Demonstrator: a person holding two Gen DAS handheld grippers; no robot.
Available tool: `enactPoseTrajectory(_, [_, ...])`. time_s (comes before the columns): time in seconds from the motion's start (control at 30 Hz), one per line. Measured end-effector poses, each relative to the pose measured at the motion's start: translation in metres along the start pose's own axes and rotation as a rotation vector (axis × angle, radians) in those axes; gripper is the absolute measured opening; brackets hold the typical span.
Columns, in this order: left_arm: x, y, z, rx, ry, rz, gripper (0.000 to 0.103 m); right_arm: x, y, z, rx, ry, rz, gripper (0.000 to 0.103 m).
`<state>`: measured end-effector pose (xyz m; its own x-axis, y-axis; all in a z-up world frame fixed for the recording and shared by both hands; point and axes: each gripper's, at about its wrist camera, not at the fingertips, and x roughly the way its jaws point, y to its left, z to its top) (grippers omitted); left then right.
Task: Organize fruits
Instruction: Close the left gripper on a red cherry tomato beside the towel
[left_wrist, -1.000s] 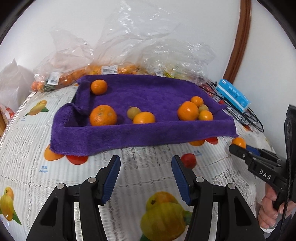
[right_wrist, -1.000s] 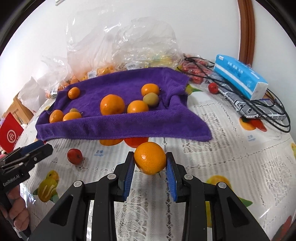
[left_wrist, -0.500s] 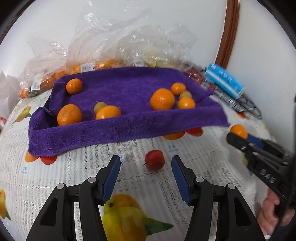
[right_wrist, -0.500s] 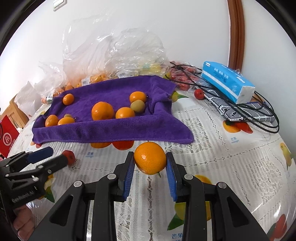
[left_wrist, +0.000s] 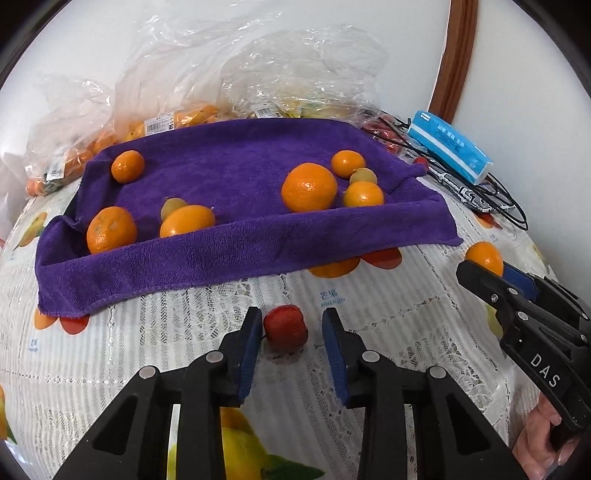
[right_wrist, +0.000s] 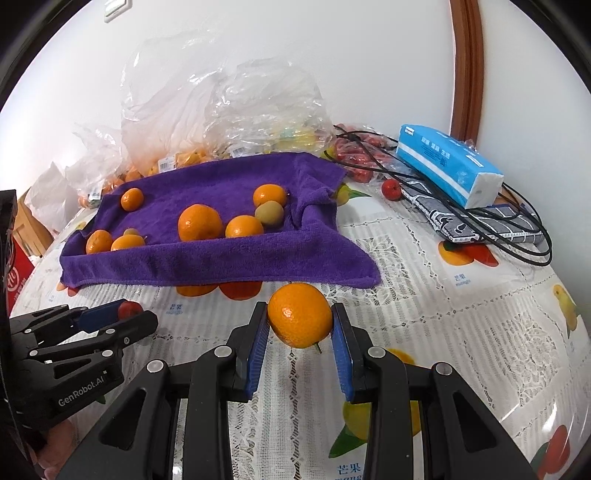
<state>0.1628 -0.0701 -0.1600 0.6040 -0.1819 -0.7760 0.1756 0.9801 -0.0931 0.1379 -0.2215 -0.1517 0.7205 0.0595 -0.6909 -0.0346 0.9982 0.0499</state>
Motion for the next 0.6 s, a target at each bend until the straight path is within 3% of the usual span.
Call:
enactPoseTrajectory(0.17, [0.001, 0.002, 0.001, -0.015, -0.001, -0.011, 0.030, 0.001, -0.002, 0.000, 0.006, 0.003, -0.003, 0.033])
enactPoseTrajectory(0.27, [0.001, 0.005, 0.002, -0.033, -0.004, -0.006, 0.024, 0.002, -0.002, 0.000, 0.008, 0.006, -0.005, 0.033])
enactPoseTrajectory(0.6, [-0.003, 0.018, 0.001, -0.093, -0.029, -0.077, 0.023, 0.002, -0.001, 0.000, 0.004, 0.000, 0.024, 0.033])
